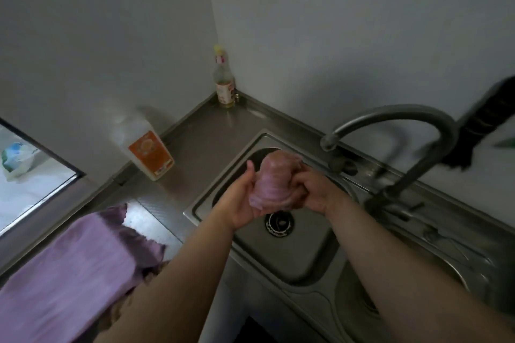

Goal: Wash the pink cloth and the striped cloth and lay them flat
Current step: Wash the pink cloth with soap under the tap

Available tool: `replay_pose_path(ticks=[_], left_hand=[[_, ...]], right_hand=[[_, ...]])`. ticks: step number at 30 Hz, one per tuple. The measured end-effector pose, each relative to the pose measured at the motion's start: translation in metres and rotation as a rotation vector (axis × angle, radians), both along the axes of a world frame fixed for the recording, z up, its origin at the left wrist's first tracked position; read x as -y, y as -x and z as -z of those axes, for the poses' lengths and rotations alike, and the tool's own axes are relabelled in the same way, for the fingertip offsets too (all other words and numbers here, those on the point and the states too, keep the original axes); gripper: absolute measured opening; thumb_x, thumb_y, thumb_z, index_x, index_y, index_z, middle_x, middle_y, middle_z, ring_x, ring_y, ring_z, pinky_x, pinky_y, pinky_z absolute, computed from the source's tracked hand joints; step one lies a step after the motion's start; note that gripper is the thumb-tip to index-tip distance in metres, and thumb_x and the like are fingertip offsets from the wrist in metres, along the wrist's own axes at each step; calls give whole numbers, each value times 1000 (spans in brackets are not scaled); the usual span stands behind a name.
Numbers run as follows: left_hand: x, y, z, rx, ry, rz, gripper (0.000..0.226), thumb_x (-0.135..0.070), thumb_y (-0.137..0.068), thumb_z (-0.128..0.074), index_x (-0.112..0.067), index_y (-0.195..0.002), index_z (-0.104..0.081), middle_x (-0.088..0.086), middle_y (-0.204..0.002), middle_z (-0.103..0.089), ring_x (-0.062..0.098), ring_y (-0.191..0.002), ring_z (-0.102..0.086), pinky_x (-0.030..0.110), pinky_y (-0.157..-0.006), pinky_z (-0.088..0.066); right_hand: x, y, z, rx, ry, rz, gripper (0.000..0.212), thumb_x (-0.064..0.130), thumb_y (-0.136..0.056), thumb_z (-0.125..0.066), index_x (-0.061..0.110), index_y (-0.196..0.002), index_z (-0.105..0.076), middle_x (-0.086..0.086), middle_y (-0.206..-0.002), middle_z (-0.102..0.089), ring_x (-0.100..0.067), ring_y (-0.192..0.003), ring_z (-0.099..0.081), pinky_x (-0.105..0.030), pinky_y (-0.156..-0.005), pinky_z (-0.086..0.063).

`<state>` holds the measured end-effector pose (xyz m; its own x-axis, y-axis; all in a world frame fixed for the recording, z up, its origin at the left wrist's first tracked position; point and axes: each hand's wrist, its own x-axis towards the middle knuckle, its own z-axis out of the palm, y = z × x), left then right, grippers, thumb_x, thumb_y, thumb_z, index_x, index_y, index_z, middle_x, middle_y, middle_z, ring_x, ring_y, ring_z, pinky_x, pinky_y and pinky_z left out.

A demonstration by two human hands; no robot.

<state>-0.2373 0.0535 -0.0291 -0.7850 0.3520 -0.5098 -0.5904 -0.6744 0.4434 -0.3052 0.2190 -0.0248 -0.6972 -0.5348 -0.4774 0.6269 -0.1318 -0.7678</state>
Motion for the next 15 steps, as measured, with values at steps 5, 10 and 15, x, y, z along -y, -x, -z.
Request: replay_pose_path(ticks=[5, 10, 15], left_hand=[[-55, 5, 2, -59, 30, -34, 38, -12, -93, -50, 2, -129, -49, 25, -114, -62, 31, -94, -67, 41, -79, -59], [-79, 15, -1, -89, 166, -94, 16, -1, -94, -46, -5, -106, -56, 18, -100, -66, 25, -83, -69, 38, -75, -58], [-90, 27, -3, -56, 200, -111, 44, 0, -88, -52, -11, -130, -46, 19, -117, -59, 30, -95, -63, 39, -72, -58]], right_hand=[[-74, -1, 9, -132, -428, -112, 17, 13, -83, -69, 14, -99, -65, -9, -78, -65, -15, -60, -60, -25, -56, -45], [-168, -7, 49, 140, -811, 619, 51, 52, -85, -62, 6, -106, -59, -13, -101, -64, -23, -82, -66, -31, -70, -54], [-194, 3, 48, -56, -912, 827, 52, 36, -101, -38, 4, -142, -33, -19, -143, -42, -34, -130, -43, -39, -106, -33]])
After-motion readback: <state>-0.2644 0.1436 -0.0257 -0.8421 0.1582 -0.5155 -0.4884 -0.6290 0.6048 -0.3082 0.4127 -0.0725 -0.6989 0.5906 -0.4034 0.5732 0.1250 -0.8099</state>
